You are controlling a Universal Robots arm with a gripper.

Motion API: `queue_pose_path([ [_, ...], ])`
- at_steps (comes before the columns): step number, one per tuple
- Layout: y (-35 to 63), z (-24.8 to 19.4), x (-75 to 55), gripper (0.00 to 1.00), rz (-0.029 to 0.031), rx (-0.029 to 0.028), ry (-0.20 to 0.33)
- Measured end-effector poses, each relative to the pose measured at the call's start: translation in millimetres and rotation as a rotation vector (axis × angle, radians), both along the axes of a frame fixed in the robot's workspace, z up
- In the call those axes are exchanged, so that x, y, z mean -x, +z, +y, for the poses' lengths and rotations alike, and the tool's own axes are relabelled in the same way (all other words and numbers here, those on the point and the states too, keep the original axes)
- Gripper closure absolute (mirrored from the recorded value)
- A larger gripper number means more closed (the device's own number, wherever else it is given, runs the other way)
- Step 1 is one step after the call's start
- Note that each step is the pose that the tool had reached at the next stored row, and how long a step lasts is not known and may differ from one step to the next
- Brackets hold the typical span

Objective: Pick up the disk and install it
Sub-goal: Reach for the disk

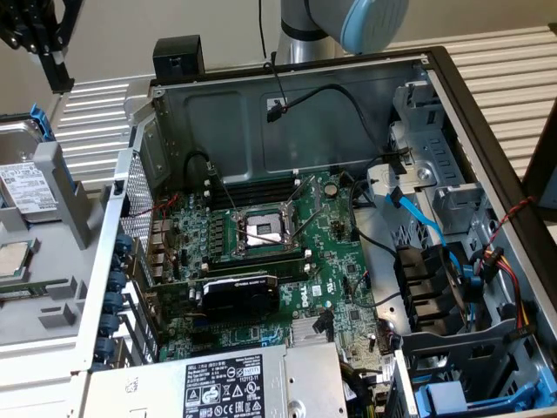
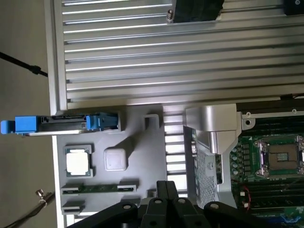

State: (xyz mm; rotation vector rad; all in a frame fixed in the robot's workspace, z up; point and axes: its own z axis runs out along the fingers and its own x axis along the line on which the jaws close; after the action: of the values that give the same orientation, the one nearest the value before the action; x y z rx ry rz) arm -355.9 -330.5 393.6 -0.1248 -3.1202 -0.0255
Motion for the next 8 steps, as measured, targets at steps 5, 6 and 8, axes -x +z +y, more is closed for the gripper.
queue_pose_path([
  [5,0.0,5.4,18.3,0.89,0.0000,0.0002,0.001],
  [6,0.0,7.2,21.7,0.89,0.0000,0.0003,0.001],
  [8,0.0,11.1,28.1,0.89,0.0001,0.0006,0.001],
])
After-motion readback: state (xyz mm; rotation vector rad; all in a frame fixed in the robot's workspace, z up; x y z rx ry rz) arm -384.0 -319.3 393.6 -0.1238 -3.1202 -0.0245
